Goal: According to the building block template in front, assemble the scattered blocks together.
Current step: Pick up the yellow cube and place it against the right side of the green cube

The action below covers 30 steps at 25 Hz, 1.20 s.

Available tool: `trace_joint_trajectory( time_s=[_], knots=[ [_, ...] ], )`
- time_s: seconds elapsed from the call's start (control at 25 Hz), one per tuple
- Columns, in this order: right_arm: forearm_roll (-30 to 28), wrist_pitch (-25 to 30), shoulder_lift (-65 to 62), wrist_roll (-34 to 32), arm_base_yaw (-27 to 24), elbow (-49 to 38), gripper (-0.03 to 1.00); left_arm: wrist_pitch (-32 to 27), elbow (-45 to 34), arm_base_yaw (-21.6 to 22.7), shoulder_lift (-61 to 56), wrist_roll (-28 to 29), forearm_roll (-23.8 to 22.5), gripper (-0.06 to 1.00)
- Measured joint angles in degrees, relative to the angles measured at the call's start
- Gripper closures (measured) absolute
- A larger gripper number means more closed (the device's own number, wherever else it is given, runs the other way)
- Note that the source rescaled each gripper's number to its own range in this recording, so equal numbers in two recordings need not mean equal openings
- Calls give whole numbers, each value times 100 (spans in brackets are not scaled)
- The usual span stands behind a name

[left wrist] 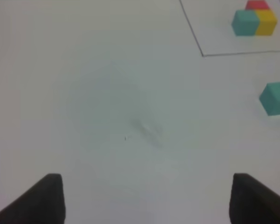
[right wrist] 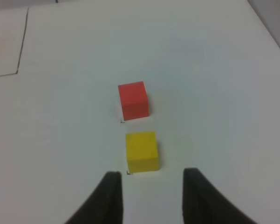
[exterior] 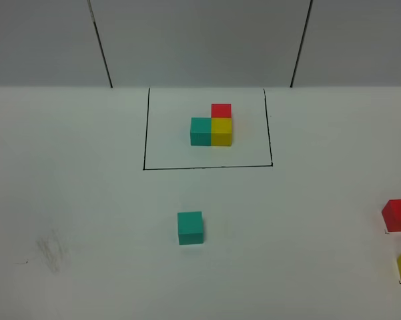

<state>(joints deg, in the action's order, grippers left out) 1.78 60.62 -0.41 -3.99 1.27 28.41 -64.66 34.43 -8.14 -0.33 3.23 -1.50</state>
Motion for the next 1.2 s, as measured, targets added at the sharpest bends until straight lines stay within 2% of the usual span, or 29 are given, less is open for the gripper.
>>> trace_joint_trajectory(
  time_s=[0.2, 0.44, 0.72, 1.2],
  knots=[
    [0, 0, 0, 0, 0, 0, 97, 239, -521, 0, -13, 149, -48, 35],
    [0, 0, 0, 0, 0, 0, 97, 303, -538, 0, -13, 154, -48, 35],
    [0, 0, 0, 0, 0, 0, 97, 303, -538, 0, -13, 154, -48, 25],
    [0, 0, 0, 0, 0, 0, 97, 303, -543, 0, -13, 154, -48, 25]
  ],
)
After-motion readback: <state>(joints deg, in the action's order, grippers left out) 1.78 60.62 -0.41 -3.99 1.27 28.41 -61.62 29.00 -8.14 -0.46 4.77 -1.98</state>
